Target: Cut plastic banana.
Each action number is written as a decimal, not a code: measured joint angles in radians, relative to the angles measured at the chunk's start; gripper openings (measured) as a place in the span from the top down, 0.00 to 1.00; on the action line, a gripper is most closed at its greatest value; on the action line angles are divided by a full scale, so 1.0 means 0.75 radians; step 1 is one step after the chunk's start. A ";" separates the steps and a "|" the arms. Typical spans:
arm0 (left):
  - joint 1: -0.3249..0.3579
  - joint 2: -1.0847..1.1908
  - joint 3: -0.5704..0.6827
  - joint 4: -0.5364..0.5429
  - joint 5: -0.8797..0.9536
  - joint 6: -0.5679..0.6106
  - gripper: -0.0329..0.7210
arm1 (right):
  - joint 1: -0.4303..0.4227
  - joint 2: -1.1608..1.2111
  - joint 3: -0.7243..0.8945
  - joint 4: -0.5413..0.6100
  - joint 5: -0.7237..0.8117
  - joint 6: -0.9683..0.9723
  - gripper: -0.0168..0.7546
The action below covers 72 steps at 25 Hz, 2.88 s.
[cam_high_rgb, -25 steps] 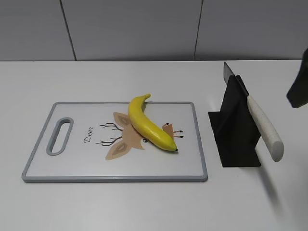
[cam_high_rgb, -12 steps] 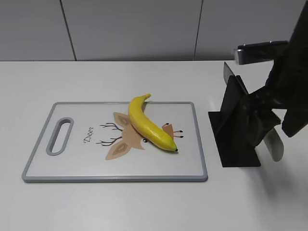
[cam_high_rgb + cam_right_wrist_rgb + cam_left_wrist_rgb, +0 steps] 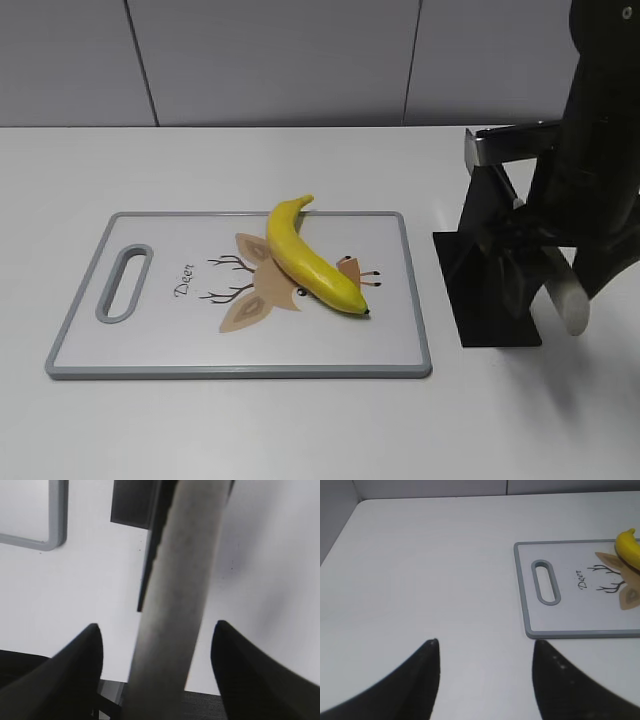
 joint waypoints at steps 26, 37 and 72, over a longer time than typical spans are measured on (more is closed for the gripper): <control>0.000 0.000 0.000 -0.013 0.000 0.000 0.20 | 0.000 -0.295 -0.068 -0.021 -0.018 -0.041 0.75; -0.024 0.248 -0.055 -0.054 -0.093 0.161 0.20 | 0.000 -0.304 -0.260 0.083 0.008 -0.531 0.75; -0.357 2.214 -1.217 -0.656 -0.187 1.680 0.26 | 0.000 0.064 -0.470 0.428 -0.067 -1.884 0.75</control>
